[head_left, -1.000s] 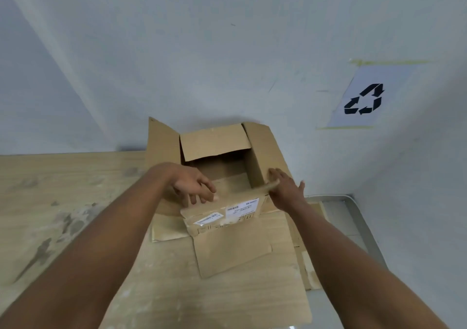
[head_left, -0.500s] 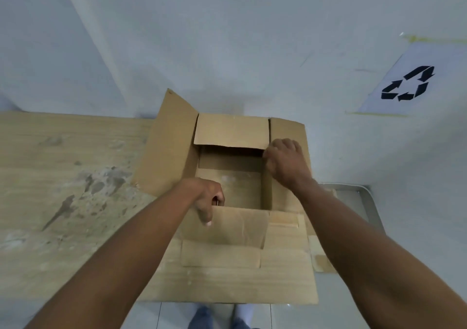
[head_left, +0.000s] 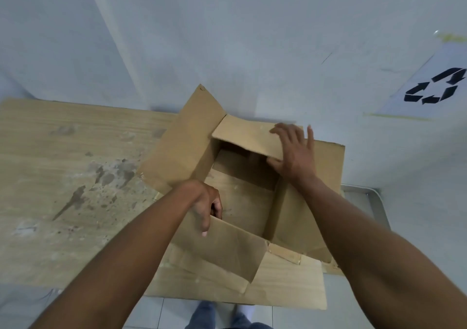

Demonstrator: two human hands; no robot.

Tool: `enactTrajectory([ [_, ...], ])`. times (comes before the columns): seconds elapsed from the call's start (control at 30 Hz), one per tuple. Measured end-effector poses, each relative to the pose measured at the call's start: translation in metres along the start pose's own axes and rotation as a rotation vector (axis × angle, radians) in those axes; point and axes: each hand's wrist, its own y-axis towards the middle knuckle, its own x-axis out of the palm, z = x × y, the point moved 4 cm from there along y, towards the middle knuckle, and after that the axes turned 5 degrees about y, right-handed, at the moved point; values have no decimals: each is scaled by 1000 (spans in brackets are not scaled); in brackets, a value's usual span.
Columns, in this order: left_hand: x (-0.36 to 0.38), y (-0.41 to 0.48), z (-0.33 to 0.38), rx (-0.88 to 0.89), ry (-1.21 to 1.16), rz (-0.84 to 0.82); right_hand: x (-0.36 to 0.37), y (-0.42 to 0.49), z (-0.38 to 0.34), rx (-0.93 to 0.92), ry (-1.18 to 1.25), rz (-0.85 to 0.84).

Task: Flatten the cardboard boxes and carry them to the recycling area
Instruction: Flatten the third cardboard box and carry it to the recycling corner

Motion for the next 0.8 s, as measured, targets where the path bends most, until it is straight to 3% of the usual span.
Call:
enactTrajectory([
  [0.13, -3, -1, 4, 10, 30, -44, -24, 13, 2, 74, 54, 386],
  [0.23, -5, 0, 7, 10, 38, -68, -30, 20, 1, 78, -3, 518],
  [0.33, -5, -3, 8, 2, 24, -81, -26, 21, 8, 184, -17, 394],
  [0.47, -7, -10, 7, -17, 0, -60, 3, 10, 39, 619, 42, -70],
  [0.53, -22, -17, 4, 31, -152, 160, 17, -5, 50, 705, 88, -314],
  [0.6, -49, -33, -9, 59, -269, 632, 24, -19, 54, 758, 185, -412],
  [0.67, -74, -51, -30, -30, -120, 1128, 26, -28, 51, 806, 265, -444],
  [0.7, -81, -56, -39, -130, 21, 1272, 26, -32, 48, 826, 292, -456],
  [0.73, -83, -57, -50, -264, 121, 1333, 25, -34, 45, 848, 321, -453],
  [0.8, -78, -54, -74, -501, 36, 1282, 22, -39, 45, 899, 403, -373],
])
